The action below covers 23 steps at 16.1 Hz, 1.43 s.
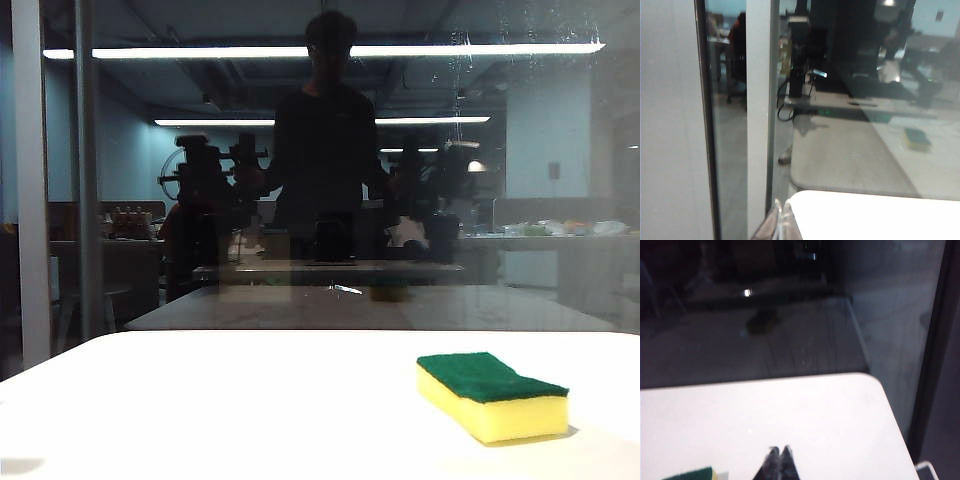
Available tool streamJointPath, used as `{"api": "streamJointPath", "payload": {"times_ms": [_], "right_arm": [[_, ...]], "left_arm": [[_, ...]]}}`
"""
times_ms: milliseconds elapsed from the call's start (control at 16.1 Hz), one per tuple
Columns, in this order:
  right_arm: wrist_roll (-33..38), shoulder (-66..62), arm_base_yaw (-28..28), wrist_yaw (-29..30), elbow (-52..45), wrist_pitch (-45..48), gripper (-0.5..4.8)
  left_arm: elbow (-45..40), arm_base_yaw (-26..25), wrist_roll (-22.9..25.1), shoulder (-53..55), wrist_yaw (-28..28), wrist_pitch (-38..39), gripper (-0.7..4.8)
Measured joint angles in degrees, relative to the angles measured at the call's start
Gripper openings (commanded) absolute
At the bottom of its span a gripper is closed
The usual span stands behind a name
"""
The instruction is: Reach upward to find where there is water on the glass, pick up the sponge from the table, dry the water, and finally place the sponge back on the table.
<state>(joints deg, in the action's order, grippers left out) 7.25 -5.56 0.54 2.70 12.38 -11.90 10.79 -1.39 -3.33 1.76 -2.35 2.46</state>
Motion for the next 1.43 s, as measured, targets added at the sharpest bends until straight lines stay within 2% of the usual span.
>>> {"api": "streamJointPath", "payload": {"times_ms": [372, 682, 1426], "right_arm": [[-1.6, 5.4, 0.4, 1.3, -8.7, 2.7, -0.06], [-4.2, 5.4, 0.3, 1.7, -10.7, 5.8, -0.06], [-5.4, 5.4, 0.3, 0.3, -12.0, 6.9, -0.05]], "left_arm": [[-4.8, 0.0, -0.2, -1.7, -0.1, -3.7, -0.06], [-10.2, 0.0, -0.2, -1.7, -0.1, -11.3, -0.06], [-10.5, 0.0, -0.2, -1.7, -0.1, -9.7, -0.05]]}}
